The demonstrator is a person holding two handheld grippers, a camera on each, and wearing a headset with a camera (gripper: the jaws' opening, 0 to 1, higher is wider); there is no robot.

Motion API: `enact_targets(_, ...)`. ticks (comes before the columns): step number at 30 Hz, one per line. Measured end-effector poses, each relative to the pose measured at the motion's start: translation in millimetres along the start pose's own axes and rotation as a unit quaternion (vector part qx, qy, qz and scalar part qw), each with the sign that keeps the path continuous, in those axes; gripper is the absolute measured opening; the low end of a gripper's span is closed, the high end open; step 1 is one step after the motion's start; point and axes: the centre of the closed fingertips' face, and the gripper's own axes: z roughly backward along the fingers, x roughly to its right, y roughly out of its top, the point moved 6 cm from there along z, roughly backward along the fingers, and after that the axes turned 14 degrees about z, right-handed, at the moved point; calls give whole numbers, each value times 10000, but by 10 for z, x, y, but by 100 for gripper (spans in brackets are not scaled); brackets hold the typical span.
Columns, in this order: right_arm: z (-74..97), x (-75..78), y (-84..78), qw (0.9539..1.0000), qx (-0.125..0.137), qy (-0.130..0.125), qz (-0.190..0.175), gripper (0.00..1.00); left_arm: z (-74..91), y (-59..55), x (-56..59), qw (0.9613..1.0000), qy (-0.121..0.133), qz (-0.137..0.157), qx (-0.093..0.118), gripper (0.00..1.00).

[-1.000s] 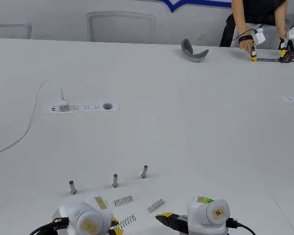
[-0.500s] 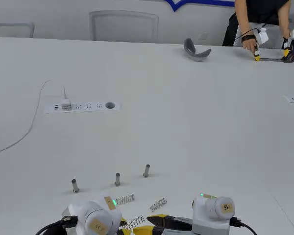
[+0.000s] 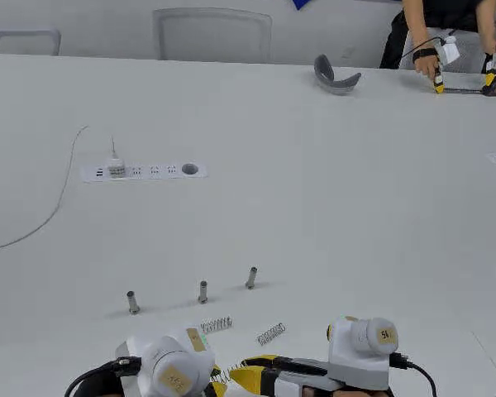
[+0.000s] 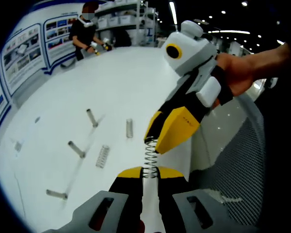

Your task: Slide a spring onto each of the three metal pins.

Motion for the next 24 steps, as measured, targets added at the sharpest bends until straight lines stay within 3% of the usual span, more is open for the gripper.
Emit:
enact_targets(14,-99,-139,96,9989,-234,246,334,21,94,-24,1,9998,-8,-131,146,10)
enact_targets(20,-166,-189,72,9962,-554,360,564,18,146,-85,10,9997,-30,-153,209,10)
enact_targets(24,-201,-199,52,9957,-632,399,539,18,171,-104,7,9996,-46,-84,275,10)
